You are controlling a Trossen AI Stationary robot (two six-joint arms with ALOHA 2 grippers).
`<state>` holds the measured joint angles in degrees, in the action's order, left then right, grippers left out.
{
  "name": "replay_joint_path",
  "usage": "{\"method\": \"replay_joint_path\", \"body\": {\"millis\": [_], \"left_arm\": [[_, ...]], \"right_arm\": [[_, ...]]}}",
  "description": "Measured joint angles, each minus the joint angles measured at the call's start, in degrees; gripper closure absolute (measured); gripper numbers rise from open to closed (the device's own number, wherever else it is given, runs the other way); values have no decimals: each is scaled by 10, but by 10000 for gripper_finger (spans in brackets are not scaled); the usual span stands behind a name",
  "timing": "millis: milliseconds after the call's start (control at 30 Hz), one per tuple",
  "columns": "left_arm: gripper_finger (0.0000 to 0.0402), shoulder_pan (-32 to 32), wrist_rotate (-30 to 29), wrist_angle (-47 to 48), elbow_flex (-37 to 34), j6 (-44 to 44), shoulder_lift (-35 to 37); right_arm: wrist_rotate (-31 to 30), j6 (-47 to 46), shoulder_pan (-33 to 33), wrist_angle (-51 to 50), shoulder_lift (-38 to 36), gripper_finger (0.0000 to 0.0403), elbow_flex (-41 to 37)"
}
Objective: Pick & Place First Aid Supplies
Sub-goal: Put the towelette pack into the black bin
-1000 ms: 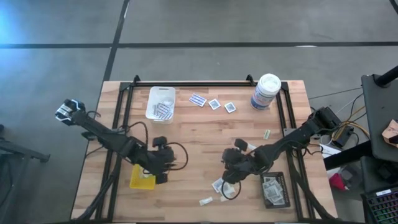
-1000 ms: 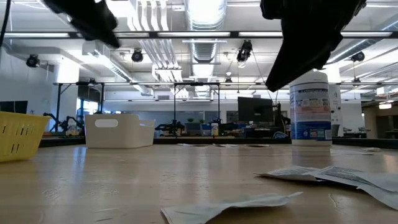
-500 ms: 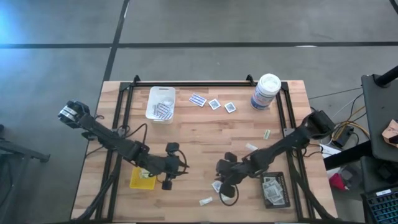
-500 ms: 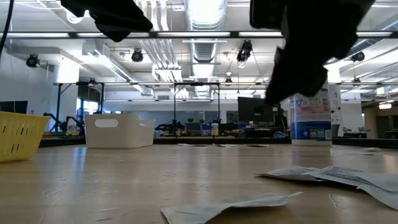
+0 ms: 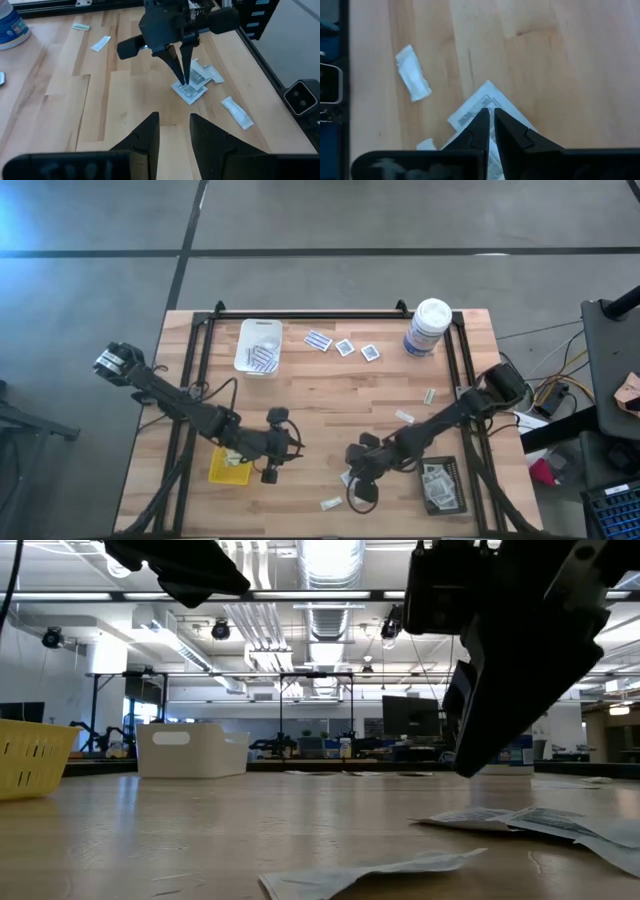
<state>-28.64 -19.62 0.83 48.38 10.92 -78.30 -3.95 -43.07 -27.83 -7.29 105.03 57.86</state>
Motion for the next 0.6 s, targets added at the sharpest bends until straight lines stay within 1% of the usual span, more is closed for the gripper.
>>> {"method": "replay_joint_path", "body": {"millis": [133,267,400,467,600], "left_arm": [[300,7,-1,0,0,-1,0],[300,17,-3,0,0,-1,0],[300,23,-37,0,0,-1,0],[300,26,-49,0,0,-1,0],[300,29,-51,0,0,-1,0]], "right_arm": [[0,0,2,-1,1,391,-11],[1,-2,2,15,1,394,-28],[10,-3,2,67,1,394,-53],[9,-3,2,72,1,394,-61],[-2,-4,5,78,0,394,-74]]}}
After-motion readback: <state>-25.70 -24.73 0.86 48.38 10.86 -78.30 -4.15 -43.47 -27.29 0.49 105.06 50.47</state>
